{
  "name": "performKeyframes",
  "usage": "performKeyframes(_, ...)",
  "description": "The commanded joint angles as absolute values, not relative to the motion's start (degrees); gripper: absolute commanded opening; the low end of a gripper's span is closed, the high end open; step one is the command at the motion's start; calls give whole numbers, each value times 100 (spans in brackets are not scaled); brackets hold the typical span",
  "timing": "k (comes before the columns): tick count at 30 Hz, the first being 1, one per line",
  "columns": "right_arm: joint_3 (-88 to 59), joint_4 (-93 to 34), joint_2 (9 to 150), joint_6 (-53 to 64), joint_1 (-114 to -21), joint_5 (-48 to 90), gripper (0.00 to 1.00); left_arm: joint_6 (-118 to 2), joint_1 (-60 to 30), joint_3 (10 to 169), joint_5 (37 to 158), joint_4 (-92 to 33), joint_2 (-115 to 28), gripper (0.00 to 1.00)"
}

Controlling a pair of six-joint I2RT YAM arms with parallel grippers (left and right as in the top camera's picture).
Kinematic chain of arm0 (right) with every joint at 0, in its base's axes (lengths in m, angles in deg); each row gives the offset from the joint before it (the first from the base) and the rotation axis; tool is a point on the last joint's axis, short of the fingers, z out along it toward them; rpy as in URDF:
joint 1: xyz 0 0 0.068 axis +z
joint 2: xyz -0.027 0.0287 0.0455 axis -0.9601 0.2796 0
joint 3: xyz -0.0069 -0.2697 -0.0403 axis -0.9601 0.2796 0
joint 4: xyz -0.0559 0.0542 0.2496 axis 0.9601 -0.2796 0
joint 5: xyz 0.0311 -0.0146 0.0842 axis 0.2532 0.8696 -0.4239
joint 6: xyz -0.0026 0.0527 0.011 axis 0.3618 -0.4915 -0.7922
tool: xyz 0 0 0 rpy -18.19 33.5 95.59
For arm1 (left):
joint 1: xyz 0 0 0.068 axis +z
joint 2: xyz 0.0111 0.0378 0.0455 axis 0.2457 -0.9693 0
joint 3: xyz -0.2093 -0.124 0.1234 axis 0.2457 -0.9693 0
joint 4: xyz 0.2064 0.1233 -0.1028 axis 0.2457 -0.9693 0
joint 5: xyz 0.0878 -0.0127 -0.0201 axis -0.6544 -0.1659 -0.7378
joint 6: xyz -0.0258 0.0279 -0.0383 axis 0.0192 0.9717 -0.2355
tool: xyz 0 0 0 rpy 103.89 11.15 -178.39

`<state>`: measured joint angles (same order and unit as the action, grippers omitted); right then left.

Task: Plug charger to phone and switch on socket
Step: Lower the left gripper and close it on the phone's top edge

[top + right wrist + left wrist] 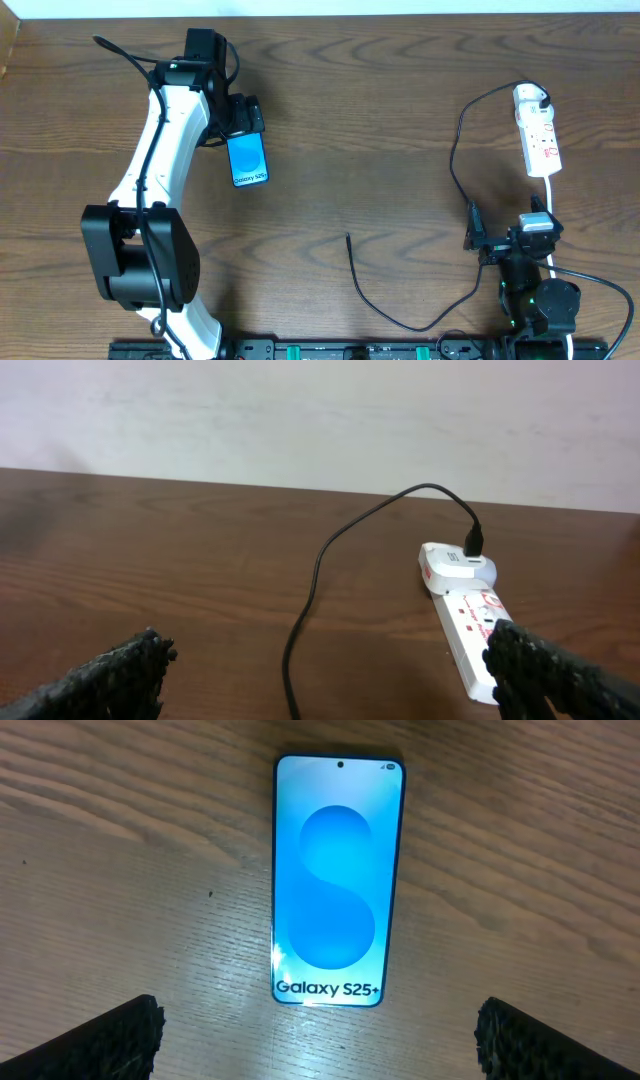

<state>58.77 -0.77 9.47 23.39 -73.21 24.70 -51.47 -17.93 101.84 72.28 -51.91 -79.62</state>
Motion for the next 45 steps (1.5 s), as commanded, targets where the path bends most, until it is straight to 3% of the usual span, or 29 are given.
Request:
performKeyframes(1,5883,-97,908,2405,-7292,2436,99,-5155,-1791,10287,7211,-5188,-7960,100)
performKeyframes(13,5883,-97,908,2405,-7292,2436,99,-5173,-1791,10466,7215,-5387,-7979,100)
performKeyframes(23,5883,-97,908,2405,-7292,2436,99,-5197,-1791,12440,7176,-6863,-9343,100)
performKeyframes(45,5883,-97,908,2405,-7292,2436,99,-5370,-1791,12020,7195,-6334,-9647,100)
